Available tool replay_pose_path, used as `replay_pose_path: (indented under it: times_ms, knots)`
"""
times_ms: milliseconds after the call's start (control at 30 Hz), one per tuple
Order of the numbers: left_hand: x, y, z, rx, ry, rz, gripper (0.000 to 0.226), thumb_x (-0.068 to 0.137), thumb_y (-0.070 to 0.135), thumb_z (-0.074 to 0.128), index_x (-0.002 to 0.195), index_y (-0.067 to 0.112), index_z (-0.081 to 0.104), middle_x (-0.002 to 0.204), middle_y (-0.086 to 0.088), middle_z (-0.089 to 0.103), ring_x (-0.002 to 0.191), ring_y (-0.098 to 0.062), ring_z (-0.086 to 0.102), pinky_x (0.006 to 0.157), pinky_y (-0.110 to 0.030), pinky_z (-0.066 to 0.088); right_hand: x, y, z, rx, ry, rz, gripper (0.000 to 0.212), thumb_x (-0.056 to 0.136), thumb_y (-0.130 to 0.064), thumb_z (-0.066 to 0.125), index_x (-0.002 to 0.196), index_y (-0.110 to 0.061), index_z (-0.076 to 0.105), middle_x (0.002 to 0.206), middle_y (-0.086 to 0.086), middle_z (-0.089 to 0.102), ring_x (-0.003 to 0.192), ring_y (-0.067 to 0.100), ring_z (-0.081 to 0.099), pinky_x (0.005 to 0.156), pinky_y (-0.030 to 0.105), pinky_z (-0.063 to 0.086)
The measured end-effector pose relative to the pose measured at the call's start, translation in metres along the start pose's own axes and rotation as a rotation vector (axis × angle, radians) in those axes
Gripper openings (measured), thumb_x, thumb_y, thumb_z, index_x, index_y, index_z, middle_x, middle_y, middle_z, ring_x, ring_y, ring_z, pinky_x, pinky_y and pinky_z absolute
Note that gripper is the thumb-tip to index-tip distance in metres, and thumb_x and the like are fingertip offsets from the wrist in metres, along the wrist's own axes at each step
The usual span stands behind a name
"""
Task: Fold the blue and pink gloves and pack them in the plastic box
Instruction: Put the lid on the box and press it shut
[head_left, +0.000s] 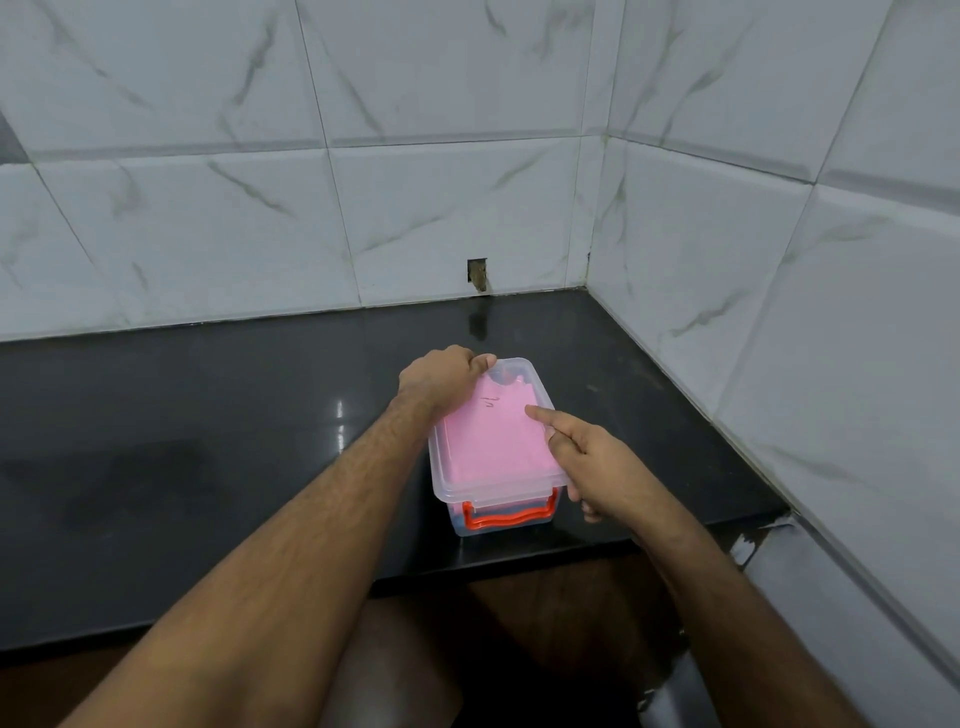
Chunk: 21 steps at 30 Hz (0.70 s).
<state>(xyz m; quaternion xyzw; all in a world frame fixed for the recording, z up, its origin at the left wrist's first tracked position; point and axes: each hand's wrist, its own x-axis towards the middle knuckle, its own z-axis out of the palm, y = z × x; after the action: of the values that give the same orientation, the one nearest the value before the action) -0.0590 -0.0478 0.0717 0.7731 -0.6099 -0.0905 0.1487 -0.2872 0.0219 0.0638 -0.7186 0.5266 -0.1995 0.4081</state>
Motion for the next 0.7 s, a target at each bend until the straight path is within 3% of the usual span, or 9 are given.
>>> replay_pose_path:
  times_ms: [100, 167, 267, 333, 433, 533, 633, 700]
  knots:
    - [-0.004, 0.002, 0.001, -0.027, 0.040, -0.059, 0.056, 0.103, 0.063, 0.033, 0.127, 0.025, 0.066, 0.115, -0.002, 0.071, 0.100, -0.026, 0.068, 0.089, -0.044, 0.057, 0.001, 0.000, 0.005, -0.301, 0.196, -0.013, 0.041, 0.107, -0.045, 0.035, 0.147, -0.046, 0.042, 0.102, -0.009, 0.054, 0.083, 0.008, 0.055, 0.064, 0.024, 0.050]
    - [-0.008, 0.005, 0.003, -0.042, 0.075, -0.101, 0.053, 0.105, 0.059, 0.035, 0.121, 0.020, 0.067, 0.111, -0.004, 0.070, 0.095, -0.026, 0.067, 0.085, -0.042, 0.057, -0.004, -0.001, 0.011, -0.508, 0.407, -0.051, 0.036, 0.103, -0.040, 0.047, 0.140, -0.039, 0.051, 0.115, -0.002, 0.050, 0.098, 0.010, 0.048, 0.072, 0.026, 0.046]
    - [-0.015, 0.012, 0.007, -0.130, 0.192, -0.127, 0.038, 0.107, 0.041, 0.043, 0.114, 0.015, 0.069, 0.104, -0.006, 0.071, 0.087, -0.025, 0.062, 0.076, -0.037, 0.050, -0.014, 0.003, 0.031, -0.613, 0.673, -0.291, 0.023, 0.098, -0.030, 0.059, 0.118, -0.025, 0.067, 0.118, 0.002, 0.060, 0.107, 0.017, 0.054, 0.085, 0.033, 0.049]
    - [-0.019, 0.015, 0.013, -0.272, 0.323, -0.101, 0.026, 0.105, 0.023, 0.049, 0.115, 0.012, 0.070, 0.111, -0.008, 0.073, 0.093, -0.025, 0.064, 0.079, -0.035, 0.049, -0.020, 0.008, 0.048, -0.533, 0.644, -0.400, 0.031, 0.104, -0.038, 0.043, 0.117, -0.025, 0.068, 0.122, -0.002, 0.064, 0.115, 0.015, 0.056, 0.103, 0.036, 0.043]
    - [-0.026, 0.020, 0.025, -0.627, 0.410, -0.099, 0.035, 0.103, 0.011, 0.050, 0.135, 0.006, 0.062, 0.137, -0.010, 0.063, 0.125, -0.026, 0.060, 0.106, -0.034, 0.045, -0.028, 0.019, 0.067, -0.510, 0.588, -0.500, 0.047, 0.105, -0.054, 0.034, 0.130, -0.027, 0.063, 0.136, -0.002, 0.059, 0.130, 0.016, 0.049, 0.117, 0.041, 0.026]
    - [-0.033, 0.029, 0.040, -0.937, 0.300, -0.112, 0.047, 0.110, 0.021, 0.041, 0.154, 0.007, 0.041, 0.164, -0.006, 0.036, 0.152, -0.019, 0.031, 0.123, -0.027, 0.021, -0.024, 0.033, 0.068, -0.597, 0.632, -0.542, 0.043, 0.104, -0.052, 0.040, 0.131, -0.027, 0.063, 0.137, 0.001, 0.058, 0.131, 0.022, 0.050, 0.116, 0.044, 0.024]
    - [-0.045, 0.037, 0.063, -0.932, 0.184, 0.069, 0.051, 0.114, 0.026, 0.028, 0.163, 0.017, 0.021, 0.172, 0.004, 0.006, 0.157, -0.006, 0.004, 0.122, -0.018, 0.001, -0.008, 0.041, 0.054, -0.621, 0.667, -0.481, 0.043, 0.104, -0.049, 0.040, 0.131, -0.026, 0.064, 0.137, 0.002, 0.059, 0.131, 0.023, 0.050, 0.116, 0.046, 0.024]
    - [-0.053, 0.042, 0.078, -0.921, 0.141, 0.182, 0.052, 0.114, 0.029, 0.020, 0.164, 0.021, 0.012, 0.171, 0.009, 0.001, 0.156, -0.002, -0.004, 0.127, -0.025, -0.002, 0.004, 0.045, 0.041, -0.633, 0.660, -0.433, 0.044, 0.104, -0.049, 0.039, 0.133, -0.026, 0.063, 0.138, 0.002, 0.058, 0.133, 0.023, 0.048, 0.117, 0.046, 0.024]
